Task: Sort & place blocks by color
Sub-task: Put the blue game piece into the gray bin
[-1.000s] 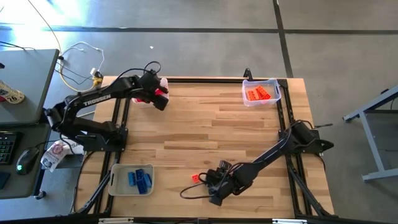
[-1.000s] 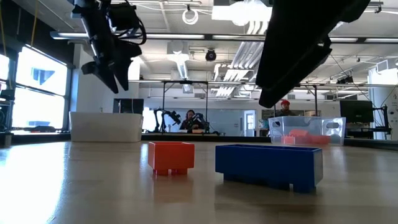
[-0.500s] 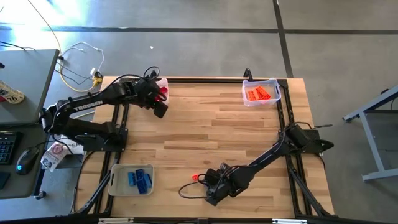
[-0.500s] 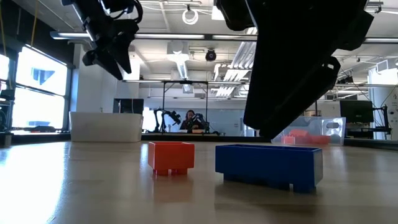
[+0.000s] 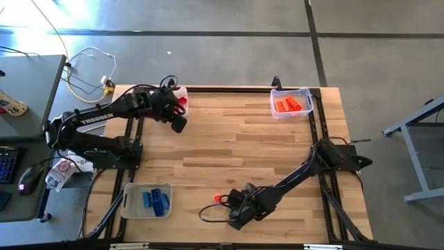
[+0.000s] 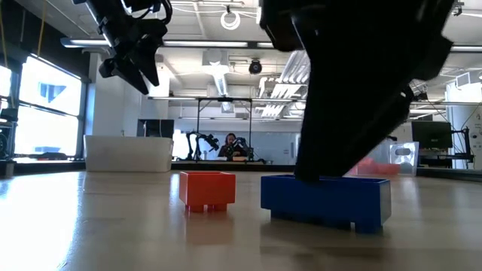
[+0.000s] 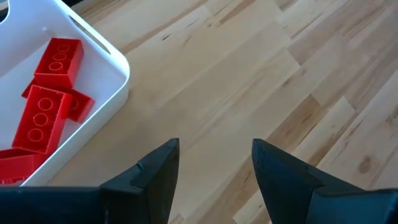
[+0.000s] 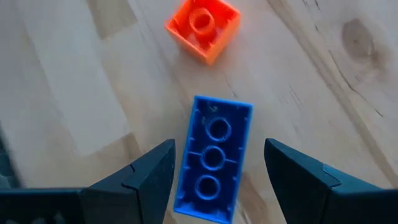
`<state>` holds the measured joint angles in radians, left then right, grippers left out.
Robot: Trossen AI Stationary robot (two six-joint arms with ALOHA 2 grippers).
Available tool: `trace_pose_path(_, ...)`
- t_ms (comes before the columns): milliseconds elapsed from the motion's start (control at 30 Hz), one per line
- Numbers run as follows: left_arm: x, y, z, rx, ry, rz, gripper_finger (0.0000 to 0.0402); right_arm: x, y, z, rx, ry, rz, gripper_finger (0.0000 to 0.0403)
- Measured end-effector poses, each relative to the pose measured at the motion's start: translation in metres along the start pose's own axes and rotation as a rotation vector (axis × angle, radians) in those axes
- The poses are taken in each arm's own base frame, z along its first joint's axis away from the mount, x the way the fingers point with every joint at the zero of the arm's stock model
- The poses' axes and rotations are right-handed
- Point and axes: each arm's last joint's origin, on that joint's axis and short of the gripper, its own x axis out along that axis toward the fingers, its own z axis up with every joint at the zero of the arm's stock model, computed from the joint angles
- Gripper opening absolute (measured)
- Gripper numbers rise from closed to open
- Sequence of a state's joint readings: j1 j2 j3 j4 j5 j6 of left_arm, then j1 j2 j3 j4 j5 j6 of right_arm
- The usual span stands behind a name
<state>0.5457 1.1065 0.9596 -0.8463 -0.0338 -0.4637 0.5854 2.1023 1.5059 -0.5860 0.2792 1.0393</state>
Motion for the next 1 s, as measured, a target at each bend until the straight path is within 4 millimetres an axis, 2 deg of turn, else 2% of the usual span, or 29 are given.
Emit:
trace_pose_path(200, 0.000, 0.000, 0.000, 0.002, -0.001, 0.004, 0.0186, 0.017, -0.001, -0.008, -0.011, 0.052, -0.016, 0.0232)
trace_pose_path(367, 0.000, 0.000, 0.000, 0.002, -0.002, 0.003, 0.0186, 0.022, 0.000, -0.013, -0.016, 0.069, -0.024, 0.0228)
trace_pose_path(467, 0.000, 0.000, 0.000, 0.002, -0.002, 0.003, 0.0186, 0.022, 0.000, -0.015, -0.014, 0.056, -0.041, 0.0202)
trace_pose_path(667, 0.000, 0.000, 0.000, 0.003, -0.002, 0.003, 0.0186, 0.020, 0.000, -0.012, -0.030, 0.062, -0.050, 0.0107)
trace_pose_path(833, 0.000, 0.000, 0.000, 0.003, -0.002, 0.003, 0.0186, 0.018, -0.003, -0.006, -0.079, 0.063, -0.045, 0.0107)
trace_pose_path(1000, 0.000, 0.000, 0.000, -0.023, 0.000, -0.002, 0.0186, 0.009, -0.010, 0.009, -0.100, 0.058, -0.031, 0.0107)
